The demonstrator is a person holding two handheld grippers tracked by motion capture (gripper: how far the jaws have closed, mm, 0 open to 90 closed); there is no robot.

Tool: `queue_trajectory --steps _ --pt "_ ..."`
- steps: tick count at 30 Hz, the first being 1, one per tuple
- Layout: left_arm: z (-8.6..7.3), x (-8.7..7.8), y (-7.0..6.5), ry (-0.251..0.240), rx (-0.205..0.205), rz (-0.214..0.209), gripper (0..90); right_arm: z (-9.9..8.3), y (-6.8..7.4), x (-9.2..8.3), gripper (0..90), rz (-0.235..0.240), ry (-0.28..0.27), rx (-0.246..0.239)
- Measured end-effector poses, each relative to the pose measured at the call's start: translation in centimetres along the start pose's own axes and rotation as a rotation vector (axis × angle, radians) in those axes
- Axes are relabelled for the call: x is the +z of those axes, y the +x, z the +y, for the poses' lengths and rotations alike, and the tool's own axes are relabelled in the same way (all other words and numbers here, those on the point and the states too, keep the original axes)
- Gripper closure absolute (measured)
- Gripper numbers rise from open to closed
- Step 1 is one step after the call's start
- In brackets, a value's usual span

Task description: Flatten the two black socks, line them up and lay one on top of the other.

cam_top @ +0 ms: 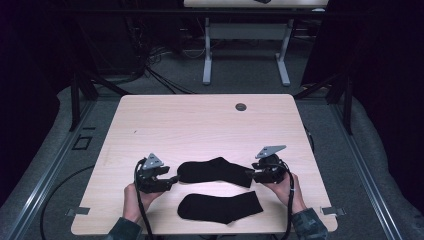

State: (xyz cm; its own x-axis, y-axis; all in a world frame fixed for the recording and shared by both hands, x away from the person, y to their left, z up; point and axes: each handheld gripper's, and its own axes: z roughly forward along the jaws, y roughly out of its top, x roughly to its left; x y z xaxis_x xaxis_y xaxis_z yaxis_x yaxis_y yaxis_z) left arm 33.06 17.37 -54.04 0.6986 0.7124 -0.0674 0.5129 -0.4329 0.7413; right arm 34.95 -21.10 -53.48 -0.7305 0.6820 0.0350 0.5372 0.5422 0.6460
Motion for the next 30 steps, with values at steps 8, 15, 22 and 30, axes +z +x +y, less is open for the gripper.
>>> queue_trajectory --steps 8,15,22,30 --pt "0.6 2.5 -1.0 0.091 0.109 -0.011 46.1 -0.8 1.9 1.5 55.7 0.048 0.057 -0.054" --pt "0.1 3.6 -0.9 0.131 0.129 -0.024 49.7 -1.5 1.9 2.1 56.8 0.052 0.066 -0.053" --pt "-0.2 4.1 -1.4 0.177 0.185 0.003 56.0 -1.6 2.1 2.4 58.5 0.035 0.072 -0.072" --pt "-0.3 4.1 -1.7 0.173 0.217 0.001 67.3 -1.8 2.6 2.6 64.2 -0.024 0.064 -0.114"
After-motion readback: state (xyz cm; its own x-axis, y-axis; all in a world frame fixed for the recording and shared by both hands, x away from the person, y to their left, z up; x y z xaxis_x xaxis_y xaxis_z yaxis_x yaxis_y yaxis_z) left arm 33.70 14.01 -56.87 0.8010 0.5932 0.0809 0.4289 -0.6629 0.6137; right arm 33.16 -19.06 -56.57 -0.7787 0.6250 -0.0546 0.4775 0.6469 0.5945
